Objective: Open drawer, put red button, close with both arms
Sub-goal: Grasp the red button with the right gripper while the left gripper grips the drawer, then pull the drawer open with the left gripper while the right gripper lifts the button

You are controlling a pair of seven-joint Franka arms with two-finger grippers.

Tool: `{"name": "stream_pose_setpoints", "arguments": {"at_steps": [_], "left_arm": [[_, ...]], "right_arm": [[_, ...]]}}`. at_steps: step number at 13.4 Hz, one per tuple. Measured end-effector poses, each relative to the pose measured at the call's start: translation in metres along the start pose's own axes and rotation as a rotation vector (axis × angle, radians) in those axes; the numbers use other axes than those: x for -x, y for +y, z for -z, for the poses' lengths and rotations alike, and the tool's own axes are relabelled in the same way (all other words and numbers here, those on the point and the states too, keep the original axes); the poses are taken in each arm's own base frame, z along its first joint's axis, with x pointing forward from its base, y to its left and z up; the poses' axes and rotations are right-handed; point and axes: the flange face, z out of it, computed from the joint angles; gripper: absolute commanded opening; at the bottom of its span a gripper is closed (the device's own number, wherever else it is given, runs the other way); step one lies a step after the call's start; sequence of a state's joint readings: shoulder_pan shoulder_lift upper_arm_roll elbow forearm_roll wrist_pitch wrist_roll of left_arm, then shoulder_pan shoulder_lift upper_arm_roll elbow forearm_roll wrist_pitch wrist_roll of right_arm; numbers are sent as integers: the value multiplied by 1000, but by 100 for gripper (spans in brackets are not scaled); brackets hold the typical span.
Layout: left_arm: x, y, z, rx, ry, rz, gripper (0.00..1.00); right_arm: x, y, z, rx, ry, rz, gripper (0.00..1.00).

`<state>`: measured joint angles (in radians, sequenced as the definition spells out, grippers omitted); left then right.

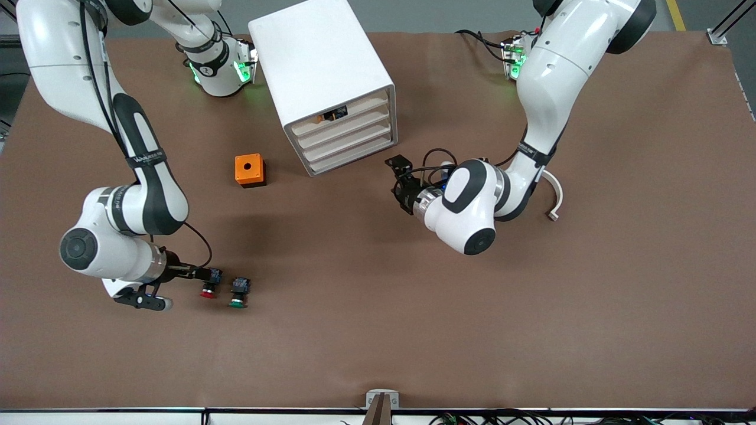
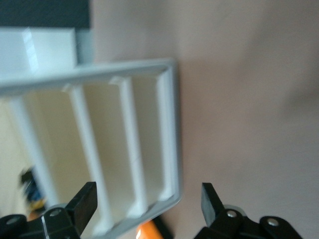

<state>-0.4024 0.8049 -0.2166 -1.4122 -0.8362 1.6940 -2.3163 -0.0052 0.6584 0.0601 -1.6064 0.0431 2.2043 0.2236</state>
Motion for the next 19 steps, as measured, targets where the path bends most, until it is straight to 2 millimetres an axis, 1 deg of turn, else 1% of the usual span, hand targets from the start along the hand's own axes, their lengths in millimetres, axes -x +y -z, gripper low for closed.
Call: {"name": "stream_pose_setpoints", "arguments": {"at_steps": [1,3,4,6,7,8,9,10,11,12,13,14,16,17,19], "left_arm": [[2,2,-4,-46,-39,20,73],[4,6,-16,-101,-65,38,66],[6,4,-26,-121,-64,41,64],[13,-2,-51,-153,-52,54,63],[15,-6,-63,-161,-37,65,60],[17,-10,-75,-166,-19,72,59],[18,-14,-86,-171,-3,72,57],[19,-18,-94,-179,12,71,57],[19,-21,-101,-188,27,76,56],[19,-25,-108,-198,45,84,54],[19,-29,-113,-205,58,90,51],[20,-31,-117,-210,68,89,42],[20,-33,-126,-217,79,91,34],[19,-32,-131,-224,82,96,27],[16,-26,-144,-242,92,110,7]], "right_arm": [[0,-1,-7,0,-6,-17,100],[1,-2,-16,-1,-13,-32,100],[0,-3,-21,-3,-7,-37,100],[-1,-3,-35,-6,-2,-41,100],[-1,-2,-42,-6,-6,-44,99],[-1,-1,-49,-5,-10,-47,97],[-1,0,-55,-8,-14,-56,91],[-1,0,-58,-13,-19,-72,81],[-1,0,-60,-15,-22,-83,67],[-1,-1,-60,-16,-22,-90,55],[-1,0,-59,-16,-21,-95,45],[-2,0,-58,-18,-19,-97,36],[-4,0,-56,-23,-15,-103,21],[-4,1,-55,-27,-14,-107,17],[-5,1,-54,-38,-14,-117,14]]}}
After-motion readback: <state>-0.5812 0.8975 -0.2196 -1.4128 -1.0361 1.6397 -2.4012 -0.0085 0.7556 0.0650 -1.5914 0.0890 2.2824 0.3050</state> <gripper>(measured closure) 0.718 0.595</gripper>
